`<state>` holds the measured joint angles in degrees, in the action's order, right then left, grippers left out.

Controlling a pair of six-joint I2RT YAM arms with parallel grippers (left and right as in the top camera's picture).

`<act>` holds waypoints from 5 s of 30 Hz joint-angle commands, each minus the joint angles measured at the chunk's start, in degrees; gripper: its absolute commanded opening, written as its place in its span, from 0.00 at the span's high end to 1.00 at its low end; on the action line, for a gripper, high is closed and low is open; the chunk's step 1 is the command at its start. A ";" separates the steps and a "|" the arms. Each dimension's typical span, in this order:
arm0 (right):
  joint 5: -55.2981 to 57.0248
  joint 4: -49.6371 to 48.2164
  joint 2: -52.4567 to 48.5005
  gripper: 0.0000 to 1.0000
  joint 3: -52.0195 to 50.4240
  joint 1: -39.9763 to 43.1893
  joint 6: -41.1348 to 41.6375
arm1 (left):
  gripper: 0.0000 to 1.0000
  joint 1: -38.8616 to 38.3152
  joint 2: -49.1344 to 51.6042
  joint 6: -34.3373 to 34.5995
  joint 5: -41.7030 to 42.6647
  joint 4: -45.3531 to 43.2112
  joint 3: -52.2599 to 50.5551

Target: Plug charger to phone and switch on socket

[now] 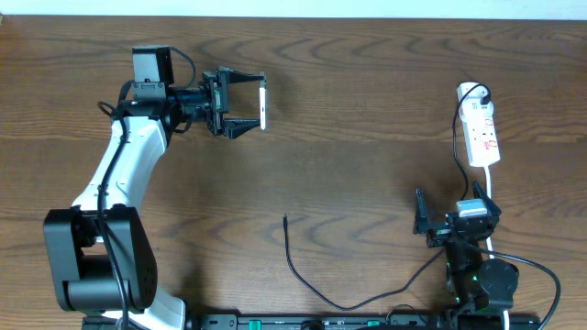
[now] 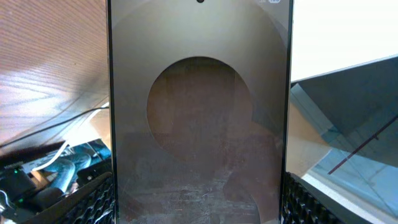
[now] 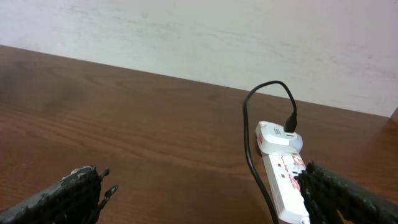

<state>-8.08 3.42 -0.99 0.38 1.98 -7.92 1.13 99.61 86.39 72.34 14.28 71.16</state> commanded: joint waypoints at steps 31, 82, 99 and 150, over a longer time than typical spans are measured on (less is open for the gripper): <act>-0.02 0.24 0.24 0.01 -0.07 -0.26 0.61 | 0.93 0.20 -1.90 5.35 -0.98 -0.48 0.66; -8.33 -16.31 -4.00 0.01 7.82 -0.22 28.72 | 0.93 -7.48 -1.88 -20.35 -28.48 -0.92 0.63; -28.33 10.45 -65.42 0.01 52.65 -6.32 28.46 | 0.92 -14.91 -1.88 -17.09 -34.47 -6.97 0.63; -4.87 4.02 -74.95 0.34 52.65 -23.08 35.78 | 0.93 -30.36 -1.88 -5.49 -38.75 -17.90 0.63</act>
<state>-13.41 7.62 -75.77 51.70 -20.78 27.75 -29.04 99.57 81.01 33.87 -2.85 71.00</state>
